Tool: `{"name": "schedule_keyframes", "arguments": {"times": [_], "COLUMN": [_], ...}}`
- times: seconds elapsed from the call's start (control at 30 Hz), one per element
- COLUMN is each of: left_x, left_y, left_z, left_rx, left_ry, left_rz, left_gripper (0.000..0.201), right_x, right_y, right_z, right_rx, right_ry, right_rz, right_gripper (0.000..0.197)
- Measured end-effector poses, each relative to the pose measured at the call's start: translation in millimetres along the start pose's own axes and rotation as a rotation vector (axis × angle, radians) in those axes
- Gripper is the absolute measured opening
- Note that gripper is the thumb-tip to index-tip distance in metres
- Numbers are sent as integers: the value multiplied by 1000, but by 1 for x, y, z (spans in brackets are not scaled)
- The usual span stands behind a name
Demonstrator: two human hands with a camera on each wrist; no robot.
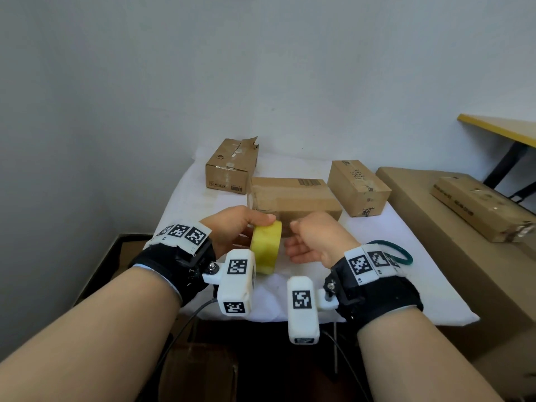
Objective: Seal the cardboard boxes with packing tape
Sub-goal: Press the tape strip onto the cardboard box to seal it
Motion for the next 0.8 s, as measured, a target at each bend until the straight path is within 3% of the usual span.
{"name": "schedule_keyframes", "arguments": {"times": [0.2,0.4,0.67,0.8], "left_x": [-2,-5,-30,-31], "left_y": [5,8,11,12], "left_z": [2,2,3,3], "left_rx": [12,33,3,11], "left_ry": [-15,-19,-125,-130], "left_rz": [24,50,112,113], "left_gripper": [44,42,34,38], "right_x": [-51,-42,-40,-26], "right_y": [8,17,20,11], "right_z": [-27,-14,-20,-35], "right_rx": [-370,-339,-294,-491], "right_ry": [-344,-598,-783,-876], "right_rz": [379,209,205,233], "right_gripper": [19,57,44,46]}}
Point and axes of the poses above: each hand's wrist, its own y-axis towards the middle knuckle, its own x-axis out of the palm, z = x × y, the point moved 6 cm from there along y, towards the middle knuckle, and after that the axes turned 12 degrees about -x, right-handed, at the moved point
